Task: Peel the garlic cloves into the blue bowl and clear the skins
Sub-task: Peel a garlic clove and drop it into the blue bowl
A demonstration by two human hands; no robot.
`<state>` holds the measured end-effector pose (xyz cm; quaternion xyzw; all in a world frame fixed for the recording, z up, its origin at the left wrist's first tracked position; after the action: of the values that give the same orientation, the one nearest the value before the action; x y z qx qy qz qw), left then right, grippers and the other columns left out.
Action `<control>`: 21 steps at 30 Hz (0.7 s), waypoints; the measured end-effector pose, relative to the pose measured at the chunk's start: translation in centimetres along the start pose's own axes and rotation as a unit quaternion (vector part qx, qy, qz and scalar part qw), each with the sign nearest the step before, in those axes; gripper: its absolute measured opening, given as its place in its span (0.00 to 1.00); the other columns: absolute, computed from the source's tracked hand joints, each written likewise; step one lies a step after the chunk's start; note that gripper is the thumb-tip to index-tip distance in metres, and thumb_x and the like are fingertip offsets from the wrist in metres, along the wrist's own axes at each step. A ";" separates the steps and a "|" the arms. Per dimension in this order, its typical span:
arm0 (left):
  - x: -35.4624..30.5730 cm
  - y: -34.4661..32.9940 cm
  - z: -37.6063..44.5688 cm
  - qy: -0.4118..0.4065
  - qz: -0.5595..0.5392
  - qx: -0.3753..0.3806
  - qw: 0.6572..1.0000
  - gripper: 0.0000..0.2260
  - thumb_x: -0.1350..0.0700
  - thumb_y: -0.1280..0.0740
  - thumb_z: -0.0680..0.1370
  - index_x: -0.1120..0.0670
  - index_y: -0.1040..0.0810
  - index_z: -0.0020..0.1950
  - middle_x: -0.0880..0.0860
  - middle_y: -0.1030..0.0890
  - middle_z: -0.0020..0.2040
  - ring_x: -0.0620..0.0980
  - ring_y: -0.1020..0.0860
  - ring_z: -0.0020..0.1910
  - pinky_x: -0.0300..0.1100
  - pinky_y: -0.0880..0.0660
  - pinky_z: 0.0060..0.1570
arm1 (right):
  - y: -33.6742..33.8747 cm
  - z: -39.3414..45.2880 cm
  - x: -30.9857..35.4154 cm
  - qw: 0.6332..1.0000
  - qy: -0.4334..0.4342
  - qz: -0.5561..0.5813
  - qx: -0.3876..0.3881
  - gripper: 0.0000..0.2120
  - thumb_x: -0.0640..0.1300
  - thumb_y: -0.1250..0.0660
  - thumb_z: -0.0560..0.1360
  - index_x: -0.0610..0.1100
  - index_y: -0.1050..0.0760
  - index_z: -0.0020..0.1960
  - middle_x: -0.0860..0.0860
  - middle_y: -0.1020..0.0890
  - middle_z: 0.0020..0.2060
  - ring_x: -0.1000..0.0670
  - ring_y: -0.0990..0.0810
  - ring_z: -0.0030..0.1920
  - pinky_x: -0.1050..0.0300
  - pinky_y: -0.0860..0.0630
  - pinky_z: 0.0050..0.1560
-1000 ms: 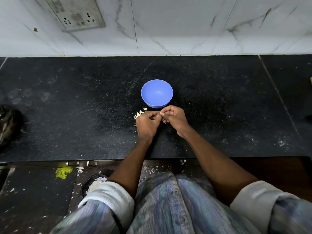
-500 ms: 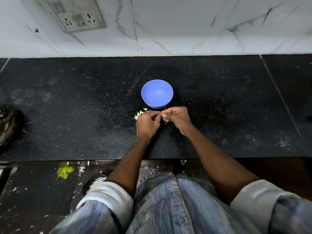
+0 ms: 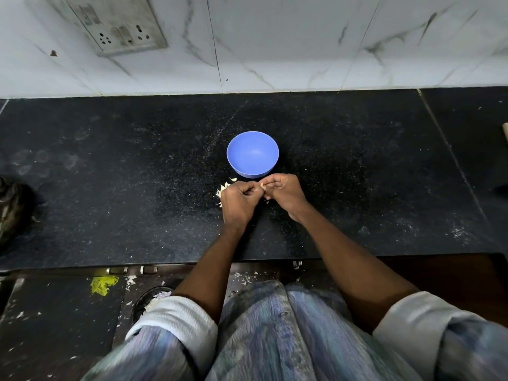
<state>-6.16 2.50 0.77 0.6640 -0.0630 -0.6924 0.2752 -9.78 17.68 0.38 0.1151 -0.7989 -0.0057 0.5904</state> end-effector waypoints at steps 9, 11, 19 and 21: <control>1.1 0.0 -0.1 0.056 -0.073 0.004 0.996 0.04 0.58 0.25 0.78 0.55 0.11 0.46 0.46 0.13 0.37 0.37 0.19 0.34 0.33 0.24 0.39 | 0.0 0.1 -0.4 0.998 -0.026 0.055 0.007 0.08 0.30 0.30 0.77 0.35 0.18 0.56 0.43 0.13 0.43 0.54 0.19 0.38 0.62 0.21 0.41; 1.0 0.1 0.0 0.053 -0.064 0.008 0.997 0.03 0.57 0.24 0.77 0.54 0.11 0.46 0.45 0.13 0.38 0.40 0.17 0.35 0.34 0.22 0.39 | -0.1 0.0 -0.4 0.999 -0.026 0.046 0.007 0.08 0.31 0.29 0.77 0.36 0.17 0.55 0.44 0.13 0.43 0.53 0.19 0.39 0.63 0.21 0.41; 0.5 -0.1 -0.1 0.012 0.010 0.011 1.000 0.06 0.56 0.27 0.76 0.53 0.12 0.40 0.47 0.15 0.34 0.51 0.16 0.34 0.48 0.20 0.36 | 0.0 0.2 -0.8 1.000 -0.022 0.013 -0.002 0.08 0.31 0.29 0.75 0.39 0.14 0.51 0.42 0.12 0.42 0.52 0.19 0.38 0.58 0.20 0.43; 0.5 -0.2 -0.3 0.008 0.015 0.008 1.000 0.07 0.55 0.28 0.76 0.54 0.13 0.39 0.50 0.16 0.33 0.53 0.17 0.35 0.49 0.20 0.36 | 0.0 0.2 -0.7 1.000 -0.017 0.000 0.000 0.08 0.32 0.28 0.75 0.39 0.14 0.51 0.43 0.12 0.41 0.51 0.18 0.38 0.58 0.19 0.43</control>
<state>-5.94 2.48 0.25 0.6708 -0.0762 -0.6824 0.2804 -9.74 17.79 -0.38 0.1149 -0.8088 -0.0081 0.5767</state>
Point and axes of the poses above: each hand's wrist, its own z-axis towards the middle knuckle, its own y-axis out of the back of the hand, x = y × z, the point moved 5 cm from there along z, towards the middle knuckle
